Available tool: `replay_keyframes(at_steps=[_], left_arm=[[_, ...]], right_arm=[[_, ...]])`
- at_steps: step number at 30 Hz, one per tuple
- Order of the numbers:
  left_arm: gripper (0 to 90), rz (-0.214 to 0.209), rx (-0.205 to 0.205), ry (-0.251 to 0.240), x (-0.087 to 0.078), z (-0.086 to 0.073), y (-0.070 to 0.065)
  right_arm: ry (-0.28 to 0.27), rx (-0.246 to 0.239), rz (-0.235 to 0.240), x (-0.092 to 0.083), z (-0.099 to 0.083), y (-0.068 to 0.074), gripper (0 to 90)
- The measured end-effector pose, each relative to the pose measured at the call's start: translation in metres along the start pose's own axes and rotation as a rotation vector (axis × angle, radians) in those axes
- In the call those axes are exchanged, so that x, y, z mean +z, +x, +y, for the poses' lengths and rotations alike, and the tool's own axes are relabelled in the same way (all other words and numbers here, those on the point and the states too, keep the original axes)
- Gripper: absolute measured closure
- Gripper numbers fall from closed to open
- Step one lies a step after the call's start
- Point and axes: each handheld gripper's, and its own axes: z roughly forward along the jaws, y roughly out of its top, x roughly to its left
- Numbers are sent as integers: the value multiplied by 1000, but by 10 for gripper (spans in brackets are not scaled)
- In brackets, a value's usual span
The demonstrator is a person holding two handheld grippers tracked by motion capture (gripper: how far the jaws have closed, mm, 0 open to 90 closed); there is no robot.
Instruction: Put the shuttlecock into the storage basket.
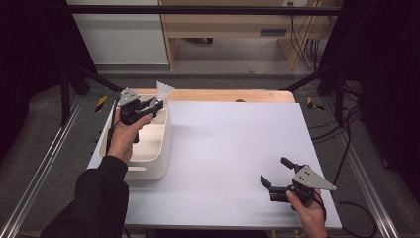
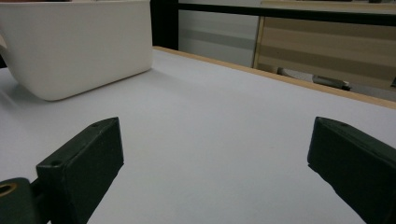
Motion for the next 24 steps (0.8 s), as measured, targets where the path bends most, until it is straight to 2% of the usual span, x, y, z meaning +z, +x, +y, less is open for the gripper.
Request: replay_keyframes(at_steps=[9, 17, 24], left_arm=[[650, 13, 15, 16, -3, -6, 2], [650, 44, -25, 53, -6, -12, 10], [650, 59, -34, 83, -2, -18, 12]], right_arm=[[2, 1, -2, 0, 0, 0, 36], [4, -3, -1, 1, 0, 1, 36], [4, -2, -1, 0, -1, 0, 36]])
